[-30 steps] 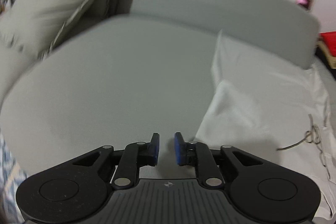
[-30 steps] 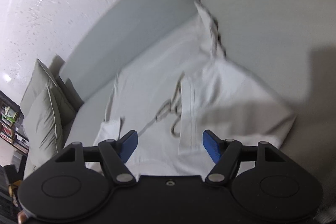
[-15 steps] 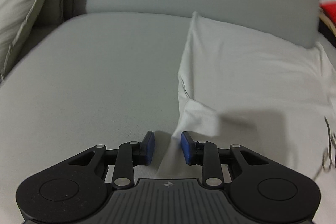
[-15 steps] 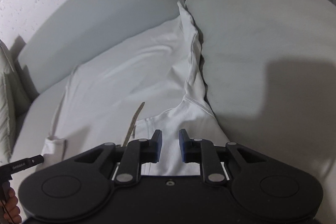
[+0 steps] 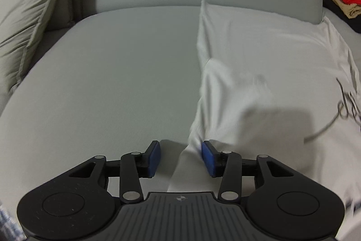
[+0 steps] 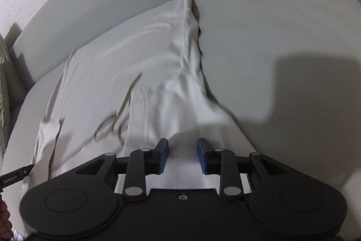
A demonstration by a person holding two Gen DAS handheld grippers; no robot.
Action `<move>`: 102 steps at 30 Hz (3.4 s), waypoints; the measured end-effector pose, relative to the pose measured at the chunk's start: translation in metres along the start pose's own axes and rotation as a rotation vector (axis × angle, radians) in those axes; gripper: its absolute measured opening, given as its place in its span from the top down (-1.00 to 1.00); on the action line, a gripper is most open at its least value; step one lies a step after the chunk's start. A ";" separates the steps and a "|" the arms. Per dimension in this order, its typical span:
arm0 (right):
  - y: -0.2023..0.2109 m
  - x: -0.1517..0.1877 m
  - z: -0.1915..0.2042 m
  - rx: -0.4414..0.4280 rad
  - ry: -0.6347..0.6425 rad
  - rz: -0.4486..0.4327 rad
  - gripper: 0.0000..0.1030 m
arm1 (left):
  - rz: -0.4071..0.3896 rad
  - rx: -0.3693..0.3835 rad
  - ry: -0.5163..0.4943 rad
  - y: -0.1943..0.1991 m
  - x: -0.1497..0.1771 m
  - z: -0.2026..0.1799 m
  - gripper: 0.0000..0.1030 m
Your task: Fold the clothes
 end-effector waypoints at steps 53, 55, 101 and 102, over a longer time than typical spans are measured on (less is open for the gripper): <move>0.051 0.066 0.038 -0.109 0.208 -0.026 0.42 | -0.146 0.074 -0.343 0.048 0.046 -0.117 -0.03; 0.053 0.070 0.037 -0.100 0.220 -0.029 0.42 | -0.145 0.075 -0.345 0.050 0.048 -0.116 -0.03; 0.086 -0.032 0.002 0.021 -0.154 -0.117 0.64 | -0.310 0.094 -0.148 0.116 -0.041 -0.060 -0.05; 0.101 -0.038 0.011 -0.017 -0.136 -0.141 0.55 | -0.331 0.091 -0.135 0.122 -0.047 -0.055 -0.05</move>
Point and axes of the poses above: each gripper's, at about its wrist camera, not at the fingertips, and y roughly against the way its jaws point, z to its left, x to its underside, the point moved 5 cm from there along -y, roughly the way its jaws point, and after that the axes turned 5 degrees about -y, right-handed, at the moved point
